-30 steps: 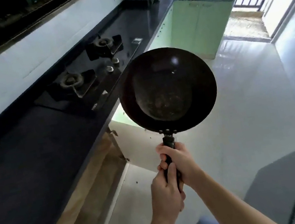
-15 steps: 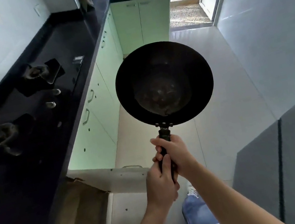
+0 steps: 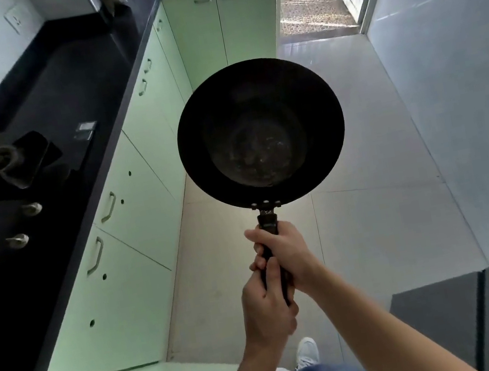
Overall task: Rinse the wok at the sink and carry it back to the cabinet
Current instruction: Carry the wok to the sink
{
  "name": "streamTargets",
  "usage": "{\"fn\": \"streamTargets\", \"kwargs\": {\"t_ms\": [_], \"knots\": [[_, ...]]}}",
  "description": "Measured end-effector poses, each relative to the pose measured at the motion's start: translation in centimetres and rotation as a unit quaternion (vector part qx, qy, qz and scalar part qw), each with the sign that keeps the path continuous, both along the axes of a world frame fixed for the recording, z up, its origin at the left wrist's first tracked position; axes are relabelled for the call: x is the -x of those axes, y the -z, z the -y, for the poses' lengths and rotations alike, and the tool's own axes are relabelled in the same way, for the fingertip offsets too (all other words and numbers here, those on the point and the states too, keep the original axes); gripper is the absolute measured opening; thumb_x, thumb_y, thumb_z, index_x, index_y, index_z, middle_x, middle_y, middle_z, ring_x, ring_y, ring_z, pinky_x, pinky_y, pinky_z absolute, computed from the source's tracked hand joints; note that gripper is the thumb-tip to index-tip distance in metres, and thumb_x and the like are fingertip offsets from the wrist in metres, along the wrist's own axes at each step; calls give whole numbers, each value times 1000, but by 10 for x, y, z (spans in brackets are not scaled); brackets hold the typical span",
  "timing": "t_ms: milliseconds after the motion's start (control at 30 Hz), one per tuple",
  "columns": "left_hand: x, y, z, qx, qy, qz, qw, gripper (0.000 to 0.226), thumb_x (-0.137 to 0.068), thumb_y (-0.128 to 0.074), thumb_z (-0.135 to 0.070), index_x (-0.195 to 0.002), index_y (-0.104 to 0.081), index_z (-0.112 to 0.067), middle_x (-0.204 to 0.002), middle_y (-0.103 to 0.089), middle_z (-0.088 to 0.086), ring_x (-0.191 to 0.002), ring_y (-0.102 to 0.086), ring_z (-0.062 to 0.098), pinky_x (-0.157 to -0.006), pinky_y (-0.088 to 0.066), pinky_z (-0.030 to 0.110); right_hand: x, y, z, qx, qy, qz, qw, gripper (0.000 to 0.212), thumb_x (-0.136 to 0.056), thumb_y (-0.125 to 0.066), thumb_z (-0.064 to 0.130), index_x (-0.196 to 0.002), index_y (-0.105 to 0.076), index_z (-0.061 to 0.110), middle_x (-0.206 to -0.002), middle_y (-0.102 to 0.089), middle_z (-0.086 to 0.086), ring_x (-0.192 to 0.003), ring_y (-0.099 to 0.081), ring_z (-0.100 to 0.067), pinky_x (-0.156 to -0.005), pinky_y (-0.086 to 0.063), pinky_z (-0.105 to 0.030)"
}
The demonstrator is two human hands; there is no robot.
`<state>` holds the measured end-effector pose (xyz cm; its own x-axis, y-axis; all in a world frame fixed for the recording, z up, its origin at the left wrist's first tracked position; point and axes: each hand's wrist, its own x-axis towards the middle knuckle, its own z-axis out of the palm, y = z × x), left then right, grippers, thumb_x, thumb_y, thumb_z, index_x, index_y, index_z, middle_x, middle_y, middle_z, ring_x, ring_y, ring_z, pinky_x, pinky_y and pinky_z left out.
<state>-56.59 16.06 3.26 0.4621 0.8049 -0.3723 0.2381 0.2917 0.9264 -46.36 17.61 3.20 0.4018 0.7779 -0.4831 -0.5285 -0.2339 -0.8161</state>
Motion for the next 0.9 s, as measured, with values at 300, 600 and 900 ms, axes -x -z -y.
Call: {"fn": "streamTargets", "kwargs": {"t_ms": [300, 600, 900], "knots": [[-75, 9, -75, -52, 2, -19, 998, 31, -101, -42, -30, -87, -64, -12, -65, -59, 27, -54, -53, 25, -49, -44, 30, -76, 9, -76, 5, -10, -17, 1000, 22, -95, -63, 6, -77, -52, 8, -58, -52, -4, -42, -49, -14, -55, -57, -31], [-157, 18, -224, -24, 14, -4, 1000, 35, -101, -43, -30, -72, -53, -14, -45, -41, -6, -36, -33, 12, -38, -28, 23, -159, 16, -219, -6, 0, -16, 1000, 25, -96, -62, 5, -72, -53, 8, -56, -52, -3, -41, -50, -12, -56, -59, -31], [-230, 10, -381, 0, 40, 13, 999, 37, -101, -42, -32, -70, -45, -12, -57, -34, 10, -38, -30, 16, -35, -26, 20, -233, 5, -370, -9, 21, -16, 1000, 27, -96, -62, 7, -70, -53, 9, -56, -52, -2, -41, -50, -12, -57, -59, -32]]}}
